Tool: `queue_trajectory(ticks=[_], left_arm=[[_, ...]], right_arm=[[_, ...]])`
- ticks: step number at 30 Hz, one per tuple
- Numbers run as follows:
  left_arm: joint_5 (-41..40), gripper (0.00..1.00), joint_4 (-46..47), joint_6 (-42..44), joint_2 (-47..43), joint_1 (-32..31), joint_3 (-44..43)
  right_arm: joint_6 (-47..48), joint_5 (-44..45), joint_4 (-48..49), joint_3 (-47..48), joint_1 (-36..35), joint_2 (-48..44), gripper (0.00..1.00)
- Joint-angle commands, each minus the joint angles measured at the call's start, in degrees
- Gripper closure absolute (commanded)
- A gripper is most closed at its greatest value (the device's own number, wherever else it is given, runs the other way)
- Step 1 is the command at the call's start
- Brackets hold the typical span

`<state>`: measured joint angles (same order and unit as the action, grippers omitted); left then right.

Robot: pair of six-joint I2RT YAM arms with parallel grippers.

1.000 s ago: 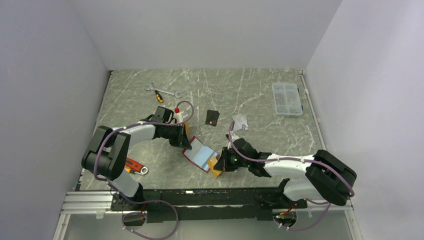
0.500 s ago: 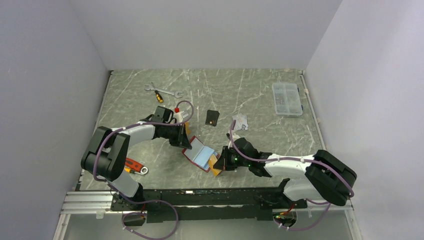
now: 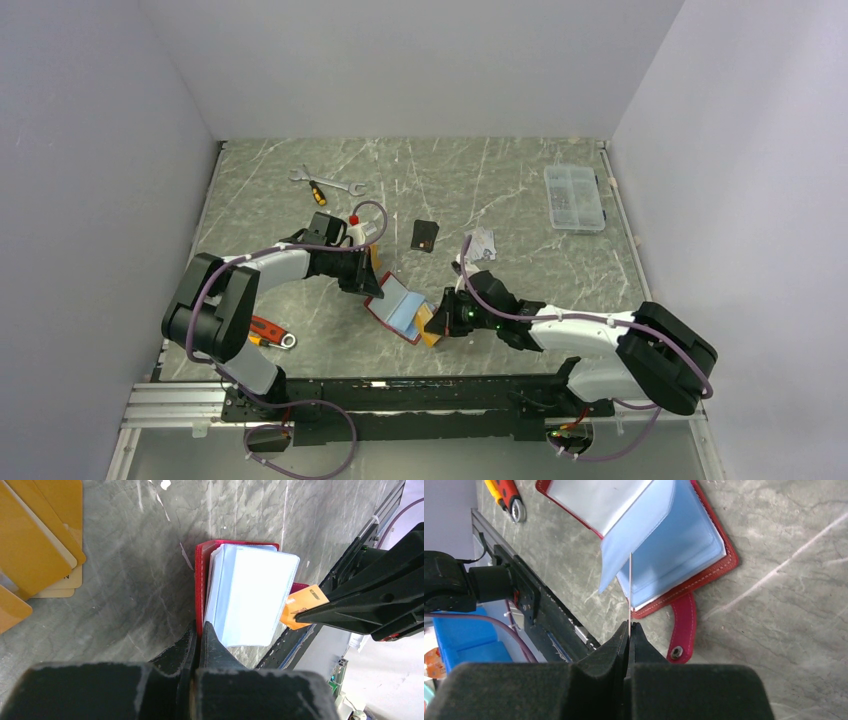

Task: Put the credit cards into the card holder
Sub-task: Turn over the card holder at the center of the board.

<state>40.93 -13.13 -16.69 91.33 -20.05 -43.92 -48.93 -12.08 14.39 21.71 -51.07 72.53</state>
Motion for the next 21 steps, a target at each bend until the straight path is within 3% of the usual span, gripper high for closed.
queue_trajectory(ticks=[1,11,16,21], left_arm=[[1.6,0.98,1.1,0.2,-1.9,0.1,-0.6],[3.6,0.58,1.4,0.0,-3.1,0.2,-1.2],[5.0,0.49,2.1,0.4,-3.3,0.7,-1.0],[5.2,0.47,2.6,0.1,-2.9,1.6,-0.9]], right_arm=[[1.6,-0.5,1.2,4.0,0.4,0.4,1.0],[1.7,-5.3,7.0,12.6,0.8,14.6,1.0],[1.7,-6.2,7.3,14.6,0.9,17.7,1.0],[1.7,-6.8,7.5,15.5,0.8,19.1,1.0]])
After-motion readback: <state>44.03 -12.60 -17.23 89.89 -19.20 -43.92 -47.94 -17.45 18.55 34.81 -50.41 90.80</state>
